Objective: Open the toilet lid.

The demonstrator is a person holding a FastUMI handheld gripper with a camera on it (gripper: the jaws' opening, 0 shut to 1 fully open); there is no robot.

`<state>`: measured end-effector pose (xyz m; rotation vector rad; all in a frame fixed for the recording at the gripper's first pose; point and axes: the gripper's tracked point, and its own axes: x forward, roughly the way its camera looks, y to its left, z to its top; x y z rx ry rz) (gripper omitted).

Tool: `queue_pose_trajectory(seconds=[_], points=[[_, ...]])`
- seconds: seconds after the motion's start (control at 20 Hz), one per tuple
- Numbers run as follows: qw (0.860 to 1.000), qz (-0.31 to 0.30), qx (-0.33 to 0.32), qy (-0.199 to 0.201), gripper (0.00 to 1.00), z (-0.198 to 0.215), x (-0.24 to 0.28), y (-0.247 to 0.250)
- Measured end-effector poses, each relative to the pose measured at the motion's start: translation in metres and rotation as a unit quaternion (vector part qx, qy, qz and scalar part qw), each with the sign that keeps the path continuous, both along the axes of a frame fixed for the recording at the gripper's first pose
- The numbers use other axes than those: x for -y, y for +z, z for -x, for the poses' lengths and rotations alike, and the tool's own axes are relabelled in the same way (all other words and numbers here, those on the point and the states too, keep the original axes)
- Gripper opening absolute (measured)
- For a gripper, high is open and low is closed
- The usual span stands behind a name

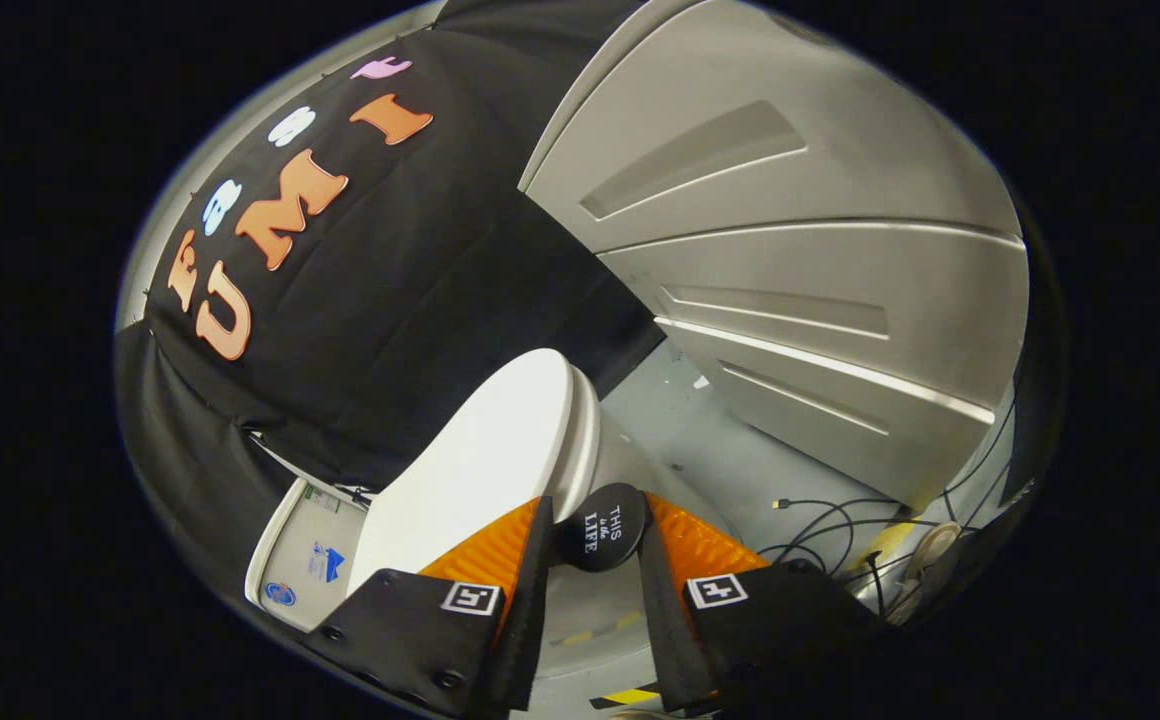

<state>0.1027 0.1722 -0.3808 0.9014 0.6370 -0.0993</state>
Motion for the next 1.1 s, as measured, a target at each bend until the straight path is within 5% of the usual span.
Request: queue_pose_trajectory(seconds=[0.15, 0.35, 0.65, 1.1], points=[[1.000, -0.011, 0.012, 0.003, 0.46, 0.001, -0.001, 0.007], [1.000, -0.016, 0.016, 0.004, 0.20, -0.002, -0.004, 0.019], [0.997, 0.039, 0.061, 0.017, 0.19, -0.016, -0.003, 0.067], [0.974, 0.178, 0.140, 0.027, 0.16, -0.067, -0.014, 0.165]])
